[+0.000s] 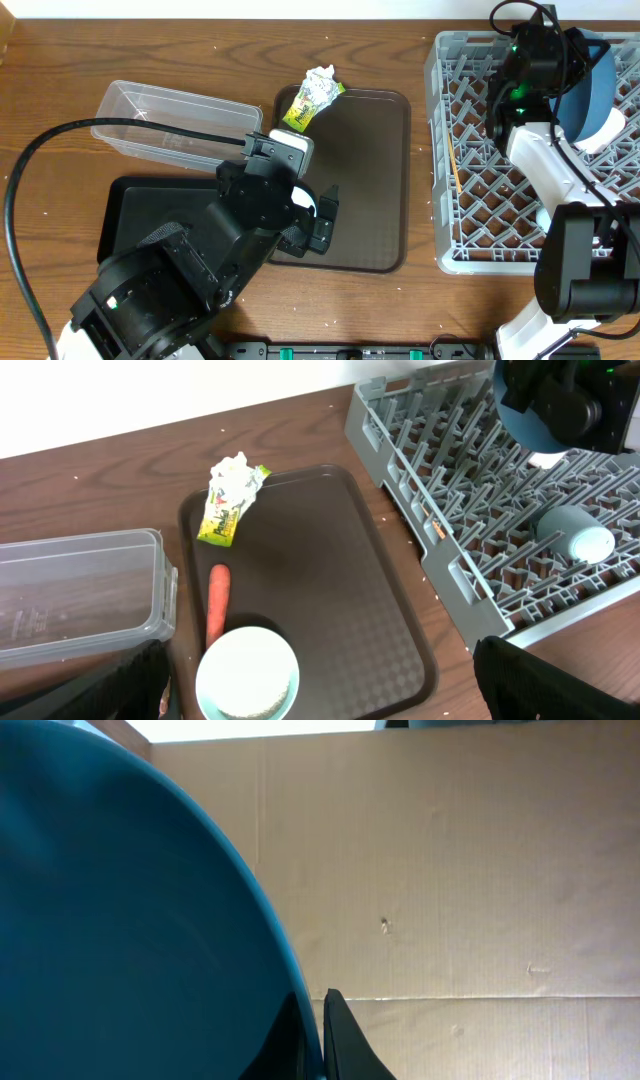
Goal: Sort waste into correct bins and load items into the dishwasher rack
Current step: 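Place the blue bowl upright at the back of the rack with the right gripper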
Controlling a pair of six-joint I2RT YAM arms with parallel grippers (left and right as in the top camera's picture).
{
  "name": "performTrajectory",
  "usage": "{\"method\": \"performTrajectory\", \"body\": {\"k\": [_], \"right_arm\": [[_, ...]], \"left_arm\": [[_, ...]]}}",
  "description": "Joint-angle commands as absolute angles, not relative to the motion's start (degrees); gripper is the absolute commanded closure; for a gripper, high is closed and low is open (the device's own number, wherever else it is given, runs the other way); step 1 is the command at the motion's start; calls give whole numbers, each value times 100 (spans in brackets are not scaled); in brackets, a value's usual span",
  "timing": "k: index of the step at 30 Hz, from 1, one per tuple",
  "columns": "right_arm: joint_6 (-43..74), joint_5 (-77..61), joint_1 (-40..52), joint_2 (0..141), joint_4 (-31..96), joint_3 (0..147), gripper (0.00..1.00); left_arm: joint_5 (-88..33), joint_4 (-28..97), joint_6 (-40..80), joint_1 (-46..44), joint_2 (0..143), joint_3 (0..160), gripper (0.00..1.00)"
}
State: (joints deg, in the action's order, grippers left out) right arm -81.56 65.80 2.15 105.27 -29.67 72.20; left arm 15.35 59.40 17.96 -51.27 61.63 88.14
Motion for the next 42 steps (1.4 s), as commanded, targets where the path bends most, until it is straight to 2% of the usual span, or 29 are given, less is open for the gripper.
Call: {"method": "performTrajectory", "body": {"k": [1, 17, 29, 31, 32, 33, 37, 42], "right_arm": [[-8219, 6613, 143, 10608, -2980, 7150, 99], [-8639, 6552, -43, 10608, -3446, 7150, 99], [-7710, 6377, -1, 10608, -2191, 7150, 97], [-7502, 6359, 62, 10604, -2329, 7150, 47], [-7347, 6361, 93, 10604, -2432, 7150, 19], [-7067, 6377, 130, 10604, -2543, 7150, 1], [-6062, 6716, 316, 10481, -2681, 7153, 1], [-5603, 6796, 532, 10125, -2679, 7155, 1]], "left_arm": [[1542, 5953, 1743, -5120, 6180, 8864, 2], [1542, 5953, 1743, -5120, 6243, 8864, 2], [1544, 5957, 1739, -5120, 6333, 8864, 2], [1544, 5955, 1741, -5120, 6313, 8864, 2], [1544, 5955, 1741, -5118, 6300, 8864, 2], [1544, 5957, 1741, -5120, 6278, 8864, 2], [1544, 5994, 1741, -5120, 6160, 8864, 2], [1546, 6055, 1739, -5118, 5951, 8864, 2]]}}
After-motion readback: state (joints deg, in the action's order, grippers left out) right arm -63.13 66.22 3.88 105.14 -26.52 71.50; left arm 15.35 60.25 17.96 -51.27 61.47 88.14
